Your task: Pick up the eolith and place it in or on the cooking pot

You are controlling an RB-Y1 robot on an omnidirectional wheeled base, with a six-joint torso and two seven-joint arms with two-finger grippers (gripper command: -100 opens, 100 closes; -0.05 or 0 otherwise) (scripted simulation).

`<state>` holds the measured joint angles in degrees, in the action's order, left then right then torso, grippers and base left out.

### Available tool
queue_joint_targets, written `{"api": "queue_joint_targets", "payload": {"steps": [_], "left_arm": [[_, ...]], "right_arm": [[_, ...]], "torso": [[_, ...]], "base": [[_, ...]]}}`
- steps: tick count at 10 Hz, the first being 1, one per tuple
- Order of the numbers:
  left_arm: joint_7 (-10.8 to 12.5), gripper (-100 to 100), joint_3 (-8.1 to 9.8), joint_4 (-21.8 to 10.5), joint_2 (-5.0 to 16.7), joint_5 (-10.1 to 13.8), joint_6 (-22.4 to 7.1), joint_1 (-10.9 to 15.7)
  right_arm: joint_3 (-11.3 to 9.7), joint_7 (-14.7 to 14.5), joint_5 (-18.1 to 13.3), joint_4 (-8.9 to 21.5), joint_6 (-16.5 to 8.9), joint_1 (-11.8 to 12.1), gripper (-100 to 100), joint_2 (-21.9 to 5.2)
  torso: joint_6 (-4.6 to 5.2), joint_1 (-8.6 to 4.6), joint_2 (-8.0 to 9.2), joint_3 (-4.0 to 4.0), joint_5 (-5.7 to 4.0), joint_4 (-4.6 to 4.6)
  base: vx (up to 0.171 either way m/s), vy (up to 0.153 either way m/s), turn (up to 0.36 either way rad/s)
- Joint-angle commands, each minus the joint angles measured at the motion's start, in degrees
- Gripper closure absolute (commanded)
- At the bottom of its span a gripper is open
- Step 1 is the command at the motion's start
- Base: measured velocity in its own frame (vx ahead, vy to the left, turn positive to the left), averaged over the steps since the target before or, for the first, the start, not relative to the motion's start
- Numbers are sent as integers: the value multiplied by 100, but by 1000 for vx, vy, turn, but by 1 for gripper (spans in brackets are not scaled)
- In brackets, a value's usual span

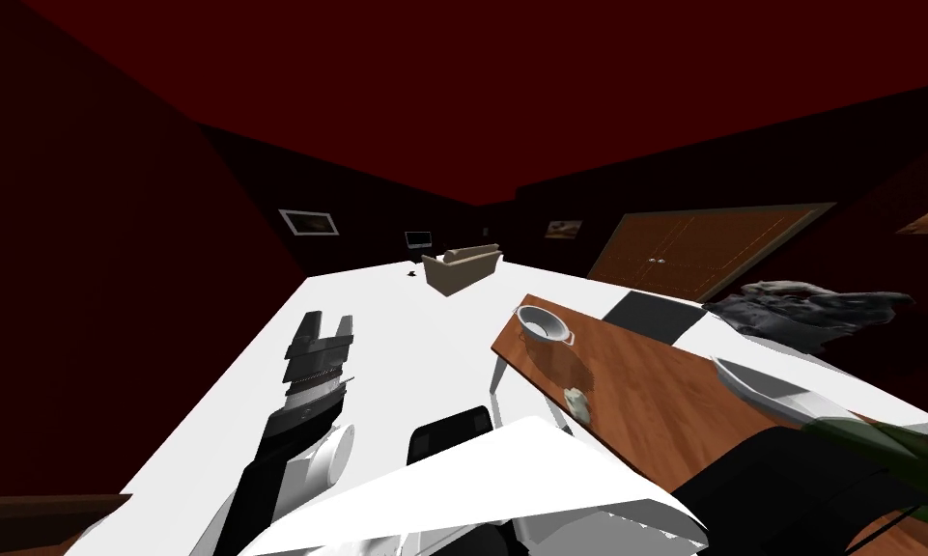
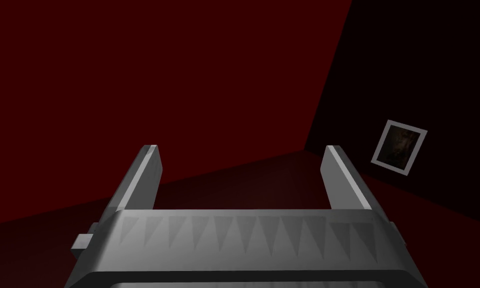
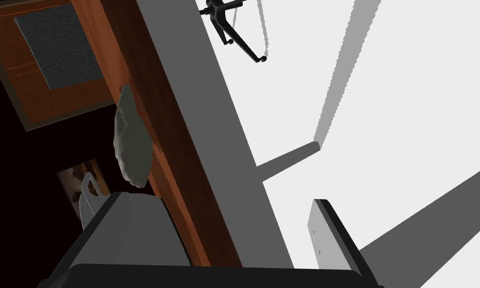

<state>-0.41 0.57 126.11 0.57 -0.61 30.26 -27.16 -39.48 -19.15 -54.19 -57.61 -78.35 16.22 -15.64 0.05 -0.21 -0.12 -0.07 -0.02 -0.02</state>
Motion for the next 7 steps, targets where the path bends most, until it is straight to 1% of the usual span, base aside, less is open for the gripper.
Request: {"api": "queue_joint_targets", "payload": {"steps": [1, 2, 4, 5, 7], "left_arm": [[0, 0, 0, 0, 0, 0, 0, 0], [0, 0, 0, 0, 0, 0, 0, 0], [0, 0, 0, 0, 0, 0, 0, 0], [0, 0, 0, 0, 0, 0, 0, 0], [0, 0, 0, 0, 0, 0, 0, 0]], "right_arm": [[-40, 27, -22, 248, -89, -40, -100, 11], [-40, 27, -22, 248, -89, -40, -100, 11], [-193, 17, -96, 625, -452, -52, -100, 8], [-193, 17, -96, 651, -452, -52, -100, 8], [-312, 13, -145, 967, -729, -61, -100, 12]], "torso": [[0, 0, 0, 0, 0, 0], [1, 2, 4, 2, 0, 0], [0, 10, 7, 4, 2, 2], [0, -3, -2, -1, 0, 0], [1, 0, 5, 3, -1, 1]], "base": [[28, -50, 30], [9, -21, 3], [41, -51, 66], [33, -64, 30], [35, -61, 46]]}}
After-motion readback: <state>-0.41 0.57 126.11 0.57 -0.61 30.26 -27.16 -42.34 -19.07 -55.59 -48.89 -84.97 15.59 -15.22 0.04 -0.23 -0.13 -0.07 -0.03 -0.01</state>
